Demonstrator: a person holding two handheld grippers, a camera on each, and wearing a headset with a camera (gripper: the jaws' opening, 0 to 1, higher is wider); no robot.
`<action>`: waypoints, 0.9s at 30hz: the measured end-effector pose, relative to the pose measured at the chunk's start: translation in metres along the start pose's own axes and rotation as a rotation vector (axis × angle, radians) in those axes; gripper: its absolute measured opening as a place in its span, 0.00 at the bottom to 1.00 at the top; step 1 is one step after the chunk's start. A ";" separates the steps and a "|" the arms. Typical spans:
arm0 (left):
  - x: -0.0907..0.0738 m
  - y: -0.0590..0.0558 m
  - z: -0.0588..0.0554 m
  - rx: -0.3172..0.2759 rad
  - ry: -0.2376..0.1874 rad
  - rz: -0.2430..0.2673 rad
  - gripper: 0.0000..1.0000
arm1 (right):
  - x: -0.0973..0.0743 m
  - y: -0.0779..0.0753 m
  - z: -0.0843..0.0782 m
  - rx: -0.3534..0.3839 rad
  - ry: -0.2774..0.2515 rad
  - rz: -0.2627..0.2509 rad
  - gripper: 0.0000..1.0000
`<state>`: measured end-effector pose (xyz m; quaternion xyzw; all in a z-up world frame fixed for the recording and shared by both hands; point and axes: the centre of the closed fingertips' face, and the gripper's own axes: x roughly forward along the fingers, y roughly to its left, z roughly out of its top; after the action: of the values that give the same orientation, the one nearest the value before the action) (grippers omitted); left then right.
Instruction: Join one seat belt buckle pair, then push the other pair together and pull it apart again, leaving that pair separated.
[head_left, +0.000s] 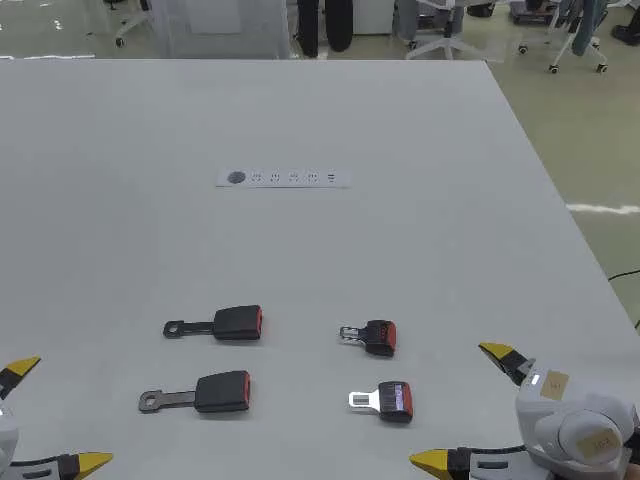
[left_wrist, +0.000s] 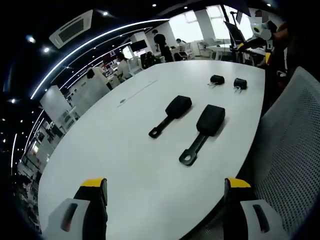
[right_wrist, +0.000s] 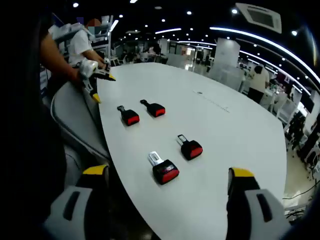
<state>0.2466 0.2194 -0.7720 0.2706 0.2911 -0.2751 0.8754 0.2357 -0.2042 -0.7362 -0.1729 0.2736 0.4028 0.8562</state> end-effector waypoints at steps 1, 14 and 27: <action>0.000 -0.001 0.001 -0.002 -0.003 -0.003 0.99 | 0.001 0.001 -0.001 0.004 0.001 -0.002 1.00; -0.001 -0.010 0.005 0.016 -0.027 -0.048 0.98 | 0.008 0.008 0.005 0.027 0.010 -0.024 1.00; -0.002 -0.004 0.008 0.009 -0.043 -0.023 0.97 | 0.014 0.007 0.008 0.016 0.015 -0.017 1.00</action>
<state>0.2454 0.2123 -0.7663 0.2652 0.2743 -0.2923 0.8769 0.2400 -0.1870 -0.7388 -0.1716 0.2819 0.3921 0.8587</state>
